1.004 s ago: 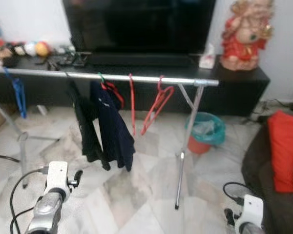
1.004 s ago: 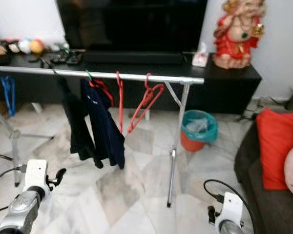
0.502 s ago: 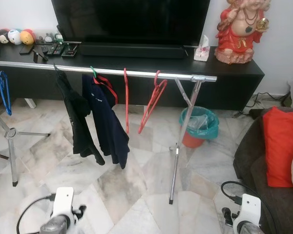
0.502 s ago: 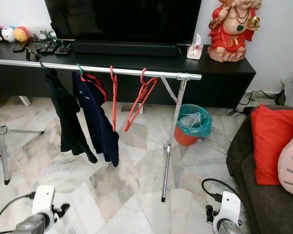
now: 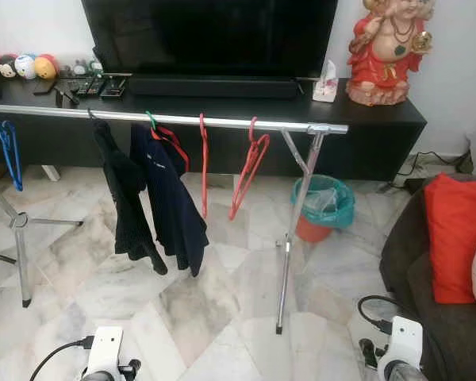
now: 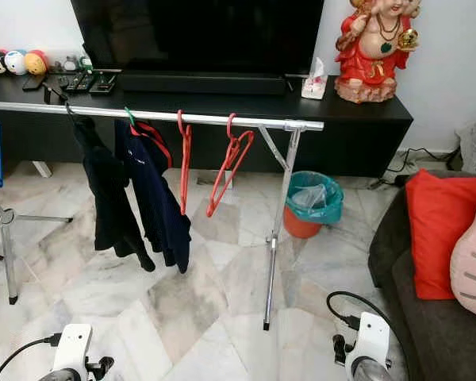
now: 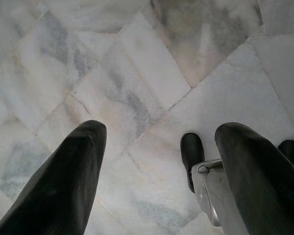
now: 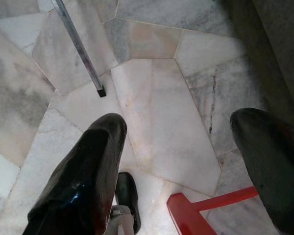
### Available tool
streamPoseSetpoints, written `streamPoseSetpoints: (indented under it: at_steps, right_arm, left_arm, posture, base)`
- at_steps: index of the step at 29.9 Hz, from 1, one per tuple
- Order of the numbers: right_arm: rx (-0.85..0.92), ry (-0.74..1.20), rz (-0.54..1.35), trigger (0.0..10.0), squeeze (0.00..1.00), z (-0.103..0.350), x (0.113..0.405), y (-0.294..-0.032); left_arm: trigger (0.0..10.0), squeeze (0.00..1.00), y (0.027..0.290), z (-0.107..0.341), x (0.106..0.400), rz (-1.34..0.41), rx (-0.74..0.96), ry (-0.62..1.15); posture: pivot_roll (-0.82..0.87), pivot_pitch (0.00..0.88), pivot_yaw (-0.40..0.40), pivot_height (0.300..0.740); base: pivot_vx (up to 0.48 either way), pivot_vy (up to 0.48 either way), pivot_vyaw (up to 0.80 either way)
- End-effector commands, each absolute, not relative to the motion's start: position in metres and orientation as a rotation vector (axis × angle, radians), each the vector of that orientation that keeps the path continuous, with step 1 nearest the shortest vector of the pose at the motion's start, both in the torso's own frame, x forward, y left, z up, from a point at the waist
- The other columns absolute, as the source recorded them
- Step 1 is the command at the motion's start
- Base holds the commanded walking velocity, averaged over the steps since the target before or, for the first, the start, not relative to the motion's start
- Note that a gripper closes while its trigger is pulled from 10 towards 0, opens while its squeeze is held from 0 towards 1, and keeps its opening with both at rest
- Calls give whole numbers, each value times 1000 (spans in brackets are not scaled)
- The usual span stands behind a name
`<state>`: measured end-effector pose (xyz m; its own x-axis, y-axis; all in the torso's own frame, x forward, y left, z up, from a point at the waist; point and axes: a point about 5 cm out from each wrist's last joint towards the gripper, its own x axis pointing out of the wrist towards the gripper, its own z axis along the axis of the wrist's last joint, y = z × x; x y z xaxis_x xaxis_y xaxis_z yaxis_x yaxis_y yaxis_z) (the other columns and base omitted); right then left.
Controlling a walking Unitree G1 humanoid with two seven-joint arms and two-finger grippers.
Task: Hang hanger
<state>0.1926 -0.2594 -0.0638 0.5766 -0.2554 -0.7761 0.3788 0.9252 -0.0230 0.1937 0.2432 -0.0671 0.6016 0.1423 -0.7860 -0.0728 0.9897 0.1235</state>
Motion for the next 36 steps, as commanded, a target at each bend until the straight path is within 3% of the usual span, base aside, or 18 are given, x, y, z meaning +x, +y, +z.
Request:
streamPoseSetpoints:
  at_steps: [1, 5, 36]
  right_arm:
    - [151, 886, -366, 10000, 0, -64, 192, -258]
    - [150, 887, -368, 10000, 0, -65, 192, -259]
    - [144, 897, -359, 10000, 0, -67, 189, -256]
  left_arm:
    - [10000, 0, 244, -68, 192, 142, 76, 943]
    - [10000, 0, 243, -68, 193, 141, 77, 945]
    - [10000, 0, 247, -69, 190, 133, 85, 964]
  posture:
    - [-121, 0, 2, 740]
    - [-114, 0, 0, 740]
    - [-91, 0, -2, 740]
  base:
    - [0, 0, 0]
    - [0, 65, 0]
    - [0, 480, 0]
